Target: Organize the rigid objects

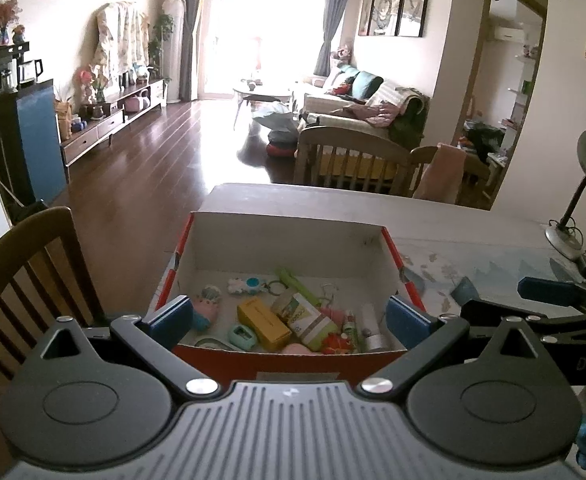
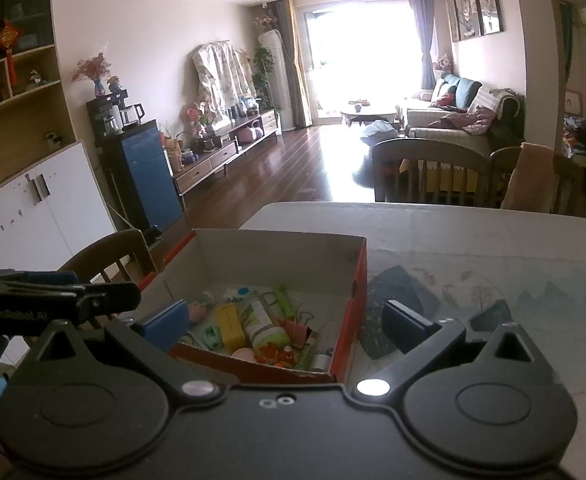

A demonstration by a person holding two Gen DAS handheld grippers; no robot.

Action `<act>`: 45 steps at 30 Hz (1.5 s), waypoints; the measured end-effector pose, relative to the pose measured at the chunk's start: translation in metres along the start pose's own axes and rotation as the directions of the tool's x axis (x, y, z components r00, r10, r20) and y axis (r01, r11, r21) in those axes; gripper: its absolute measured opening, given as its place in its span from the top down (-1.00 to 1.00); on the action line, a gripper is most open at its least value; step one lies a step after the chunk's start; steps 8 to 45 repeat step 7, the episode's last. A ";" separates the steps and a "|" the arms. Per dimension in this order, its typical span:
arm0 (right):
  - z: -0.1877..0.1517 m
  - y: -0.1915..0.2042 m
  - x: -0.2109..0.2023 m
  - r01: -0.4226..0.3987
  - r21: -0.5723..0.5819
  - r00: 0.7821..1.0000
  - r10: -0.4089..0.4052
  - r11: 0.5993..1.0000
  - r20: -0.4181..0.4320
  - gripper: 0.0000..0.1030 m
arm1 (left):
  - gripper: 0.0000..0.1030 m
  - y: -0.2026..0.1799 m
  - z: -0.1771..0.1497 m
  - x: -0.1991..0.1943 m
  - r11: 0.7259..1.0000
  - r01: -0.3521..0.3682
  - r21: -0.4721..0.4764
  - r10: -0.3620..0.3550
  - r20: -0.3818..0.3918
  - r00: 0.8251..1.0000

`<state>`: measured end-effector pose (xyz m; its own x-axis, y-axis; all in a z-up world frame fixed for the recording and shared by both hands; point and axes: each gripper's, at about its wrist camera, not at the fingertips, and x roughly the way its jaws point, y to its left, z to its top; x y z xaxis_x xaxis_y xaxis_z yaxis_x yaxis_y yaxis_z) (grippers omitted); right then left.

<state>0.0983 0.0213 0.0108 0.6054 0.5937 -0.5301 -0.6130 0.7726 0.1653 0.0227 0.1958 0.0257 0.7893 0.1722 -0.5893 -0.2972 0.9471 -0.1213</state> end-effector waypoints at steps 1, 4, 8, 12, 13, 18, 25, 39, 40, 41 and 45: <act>-0.001 0.001 0.000 -0.001 0.000 1.000 0.001 1.000 -0.001 -1.00 | -1.00 0.000 0.000 0.000 1.000 0.003 -0.003 -0.003 -0.003 1.000; 0.000 0.000 0.000 0.001 -0.001 1.000 -0.001 1.000 -0.001 -1.00 | -1.00 0.000 -0.001 0.000 1.000 0.001 -0.003 -0.001 -0.012 1.000; -0.001 0.001 0.000 0.005 0.001 1.000 -0.005 1.000 -0.002 -1.00 | -1.00 0.000 -0.001 0.000 1.000 -0.005 -0.004 0.005 -0.016 1.000; -0.001 0.001 0.000 0.005 0.001 1.000 -0.005 1.000 -0.002 -1.00 | -1.00 0.000 -0.001 0.000 1.000 -0.005 -0.004 0.005 -0.016 1.000; -0.001 0.001 0.000 0.005 0.001 1.000 -0.005 1.000 -0.002 -1.00 | -1.00 0.000 -0.001 0.000 1.000 -0.005 -0.004 0.005 -0.016 1.000; -0.001 0.001 0.000 0.005 0.001 1.000 -0.005 1.000 -0.002 -1.00 | -1.00 0.000 -0.001 0.000 1.000 -0.005 -0.004 0.005 -0.016 1.000; -0.001 0.001 0.000 0.005 0.001 1.000 -0.005 1.000 -0.002 -1.00 | -1.00 0.000 -0.001 0.000 1.000 -0.005 -0.004 0.005 -0.016 1.000; -0.001 0.001 0.000 0.005 0.001 1.000 -0.005 1.000 -0.002 -1.00 | -1.00 0.000 -0.001 0.000 1.000 -0.005 -0.004 0.005 -0.016 1.000; -0.001 0.001 0.000 0.005 0.001 1.000 -0.005 1.000 -0.002 -1.00 | -1.00 0.000 -0.001 0.000 1.000 -0.005 -0.004 0.005 -0.016 1.000; -0.001 0.001 0.000 0.005 0.001 1.000 -0.005 1.000 -0.002 -1.00 | -1.00 0.000 -0.001 0.000 1.000 -0.005 -0.004 0.005 -0.016 1.000; -0.001 0.001 0.000 0.005 0.001 1.000 -0.005 1.000 -0.002 -1.00 | -1.00 0.000 -0.001 0.000 1.000 -0.005 -0.004 0.005 -0.016 1.000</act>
